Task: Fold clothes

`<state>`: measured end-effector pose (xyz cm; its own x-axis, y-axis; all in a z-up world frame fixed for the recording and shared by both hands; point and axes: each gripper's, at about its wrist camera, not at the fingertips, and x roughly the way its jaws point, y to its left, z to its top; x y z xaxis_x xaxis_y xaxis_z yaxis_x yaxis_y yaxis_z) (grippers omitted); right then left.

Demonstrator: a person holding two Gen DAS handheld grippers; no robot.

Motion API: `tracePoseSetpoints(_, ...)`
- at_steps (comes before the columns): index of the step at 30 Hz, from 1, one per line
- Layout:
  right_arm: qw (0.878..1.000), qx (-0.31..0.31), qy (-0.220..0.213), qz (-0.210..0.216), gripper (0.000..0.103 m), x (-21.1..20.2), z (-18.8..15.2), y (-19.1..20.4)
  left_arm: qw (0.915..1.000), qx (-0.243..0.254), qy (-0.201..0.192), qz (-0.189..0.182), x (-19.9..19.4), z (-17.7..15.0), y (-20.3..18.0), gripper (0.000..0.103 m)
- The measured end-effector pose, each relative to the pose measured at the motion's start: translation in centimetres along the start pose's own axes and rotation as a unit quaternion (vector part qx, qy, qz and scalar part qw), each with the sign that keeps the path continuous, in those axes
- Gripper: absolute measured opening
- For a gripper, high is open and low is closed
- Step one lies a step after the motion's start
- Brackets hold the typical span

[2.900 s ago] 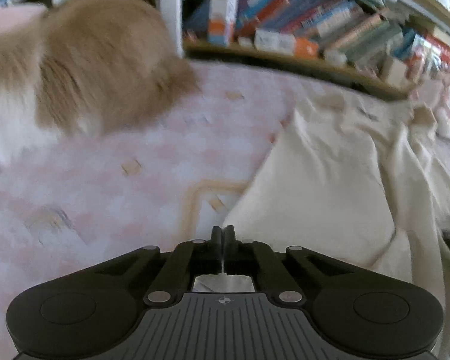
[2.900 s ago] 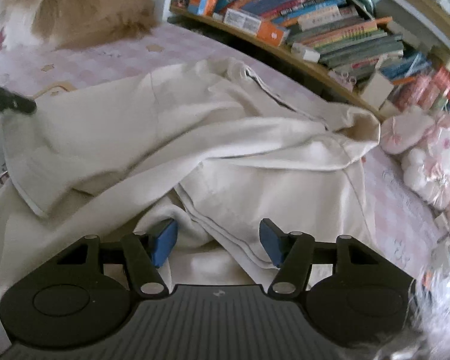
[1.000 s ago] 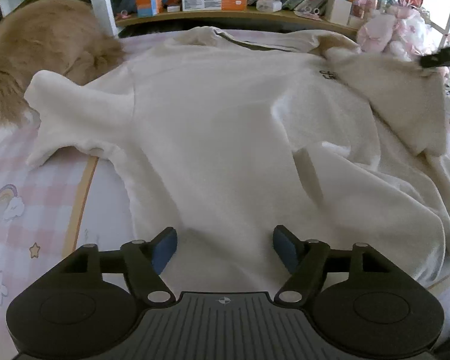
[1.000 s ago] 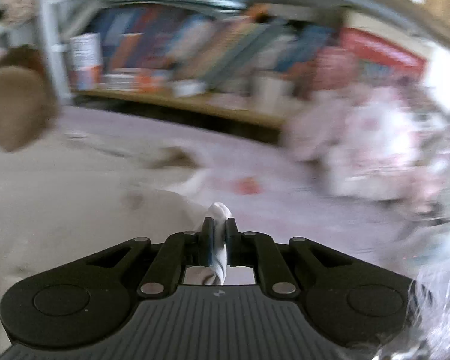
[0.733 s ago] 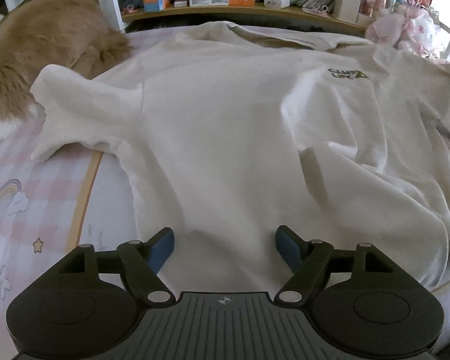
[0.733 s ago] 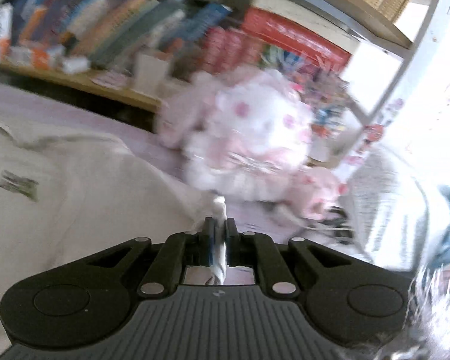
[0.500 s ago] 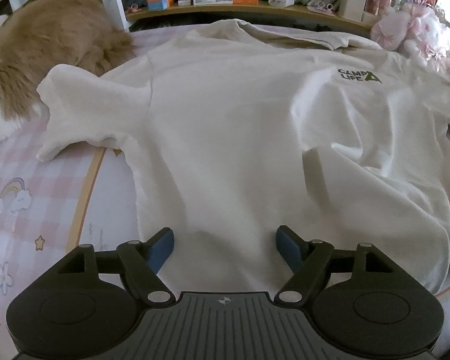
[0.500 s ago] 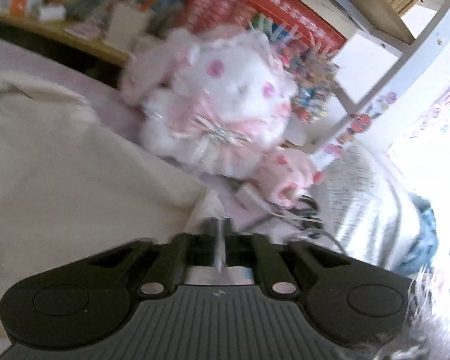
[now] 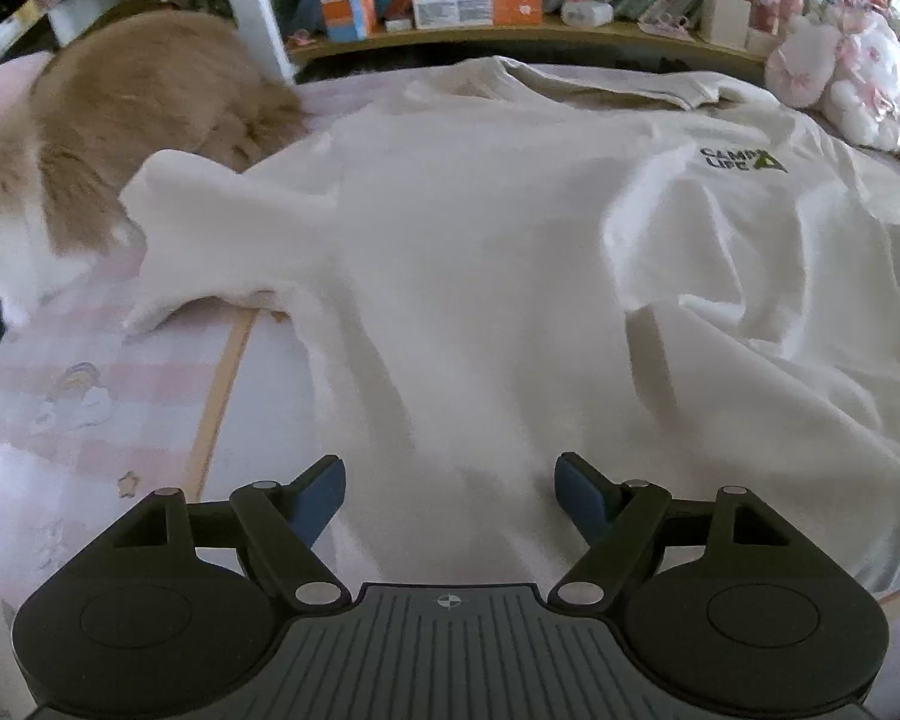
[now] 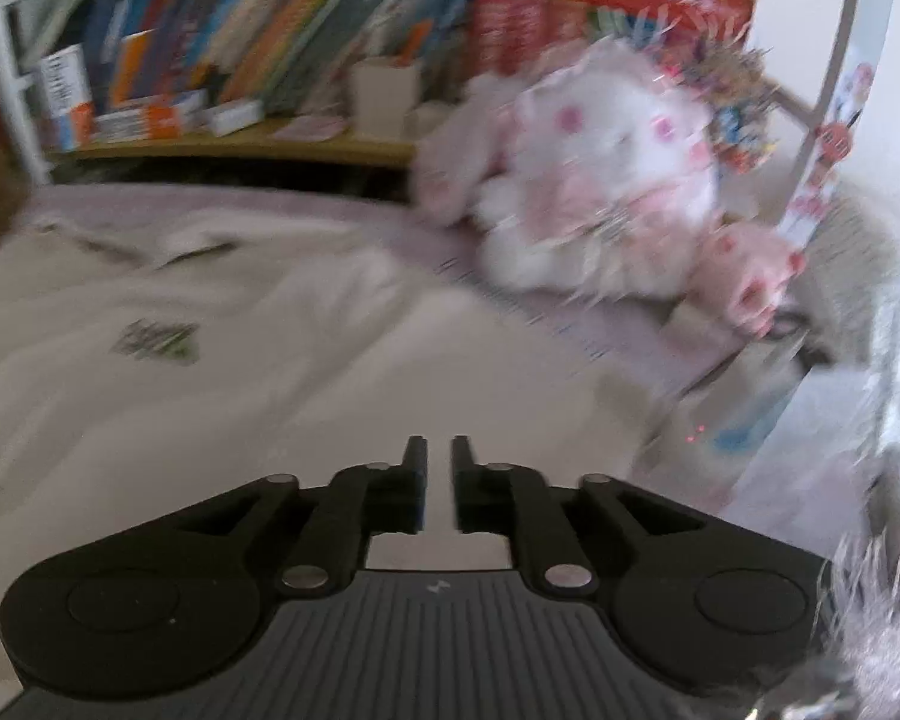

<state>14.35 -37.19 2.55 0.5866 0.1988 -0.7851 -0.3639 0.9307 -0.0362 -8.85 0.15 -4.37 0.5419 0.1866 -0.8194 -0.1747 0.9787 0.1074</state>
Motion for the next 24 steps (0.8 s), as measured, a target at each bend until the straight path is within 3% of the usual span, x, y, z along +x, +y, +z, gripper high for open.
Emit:
tracePoseSetpoints(2, 1.000, -0.013, 0.000, 0.006, 0.029, -0.3, -1.1, 1.6, 0.9999, -0.010, -0.001, 0.004, -0.2, -0.1, 0.6, 0.079)
tracePoseSetpoints(5, 1.000, -0.028, -0.001, 0.010, 0.029, -0.4, -2.1, 3.5, 0.9996, -0.026, -0.006, 0.011, -0.5, 0.2, 1.2, 0.079)
tracePoseSetpoints(10, 0.998, -0.051, -0.020, 0.039, 0.029, -0.6, -0.9, 5.4, 0.9985, -0.029, -0.045, 0.011, -1.3, 2.4, 1.6, 0.079)
tracePoseSetpoints(17, 0.979, -0.189, -0.030, 0.069, 0.042, 1.1, 2.2, 9.6, 0.9929, 0.071, -0.096, -0.003, 1.1, 8.8, 3.0, 0.079)
tracePoseSetpoints(20, 0.966, -0.249, -0.028, 0.069, 0.045, 2.4, 3.6, 10.9, 0.9868, 0.113, -0.115, -0.019, 2.8, 11.8, 4.3, 0.079)
tracePoseSetpoints(24, 0.956, -0.287, -0.017, 0.052, 0.046, 4.8, 6.1, 11.8, 0.9794, 0.152, -0.129, -0.030, 6.0, 15.9, 6.2, 0.079)
